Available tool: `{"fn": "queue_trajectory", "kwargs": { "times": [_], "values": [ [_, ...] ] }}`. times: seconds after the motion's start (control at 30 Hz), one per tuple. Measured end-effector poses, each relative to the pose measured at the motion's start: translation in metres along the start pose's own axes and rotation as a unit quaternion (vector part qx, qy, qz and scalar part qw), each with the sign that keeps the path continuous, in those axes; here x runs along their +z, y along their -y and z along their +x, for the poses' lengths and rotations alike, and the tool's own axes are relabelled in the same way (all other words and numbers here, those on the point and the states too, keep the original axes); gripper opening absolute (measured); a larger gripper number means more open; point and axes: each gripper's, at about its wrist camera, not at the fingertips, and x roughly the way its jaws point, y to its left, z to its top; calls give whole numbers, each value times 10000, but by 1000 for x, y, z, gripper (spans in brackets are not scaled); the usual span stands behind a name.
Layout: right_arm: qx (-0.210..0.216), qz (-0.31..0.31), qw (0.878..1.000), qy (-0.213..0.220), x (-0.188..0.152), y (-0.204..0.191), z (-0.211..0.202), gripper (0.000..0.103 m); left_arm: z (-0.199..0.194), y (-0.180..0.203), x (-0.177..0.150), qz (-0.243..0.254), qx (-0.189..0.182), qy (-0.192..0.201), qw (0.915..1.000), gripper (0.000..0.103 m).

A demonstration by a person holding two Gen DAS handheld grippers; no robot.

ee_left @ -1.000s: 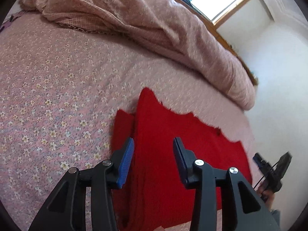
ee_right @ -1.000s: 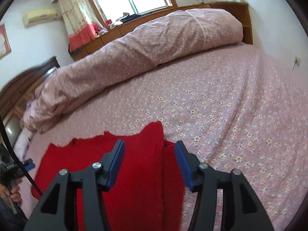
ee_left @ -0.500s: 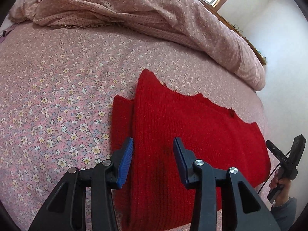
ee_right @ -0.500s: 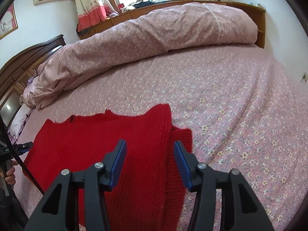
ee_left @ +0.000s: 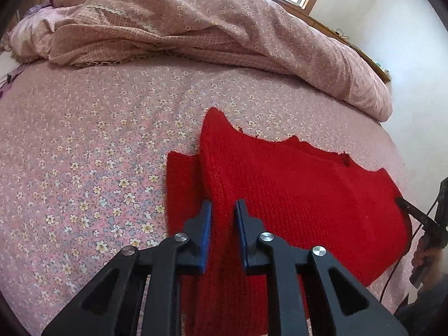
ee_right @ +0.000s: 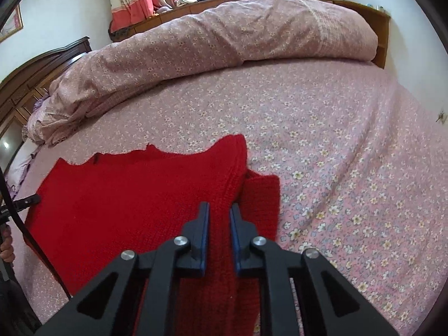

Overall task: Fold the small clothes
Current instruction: 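Release the hem with both grippers onto the folded cardigan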

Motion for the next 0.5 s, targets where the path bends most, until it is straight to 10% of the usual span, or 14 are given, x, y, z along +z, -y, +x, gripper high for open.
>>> {"fn": "queue_trajectory", "kwargs": {
  "times": [0.5],
  "values": [
    [303, 115, 9994, -108, -10, 17, -7, 63, -18, 7, 3, 44, -68, 23, 10000, 11]
  ]
}}
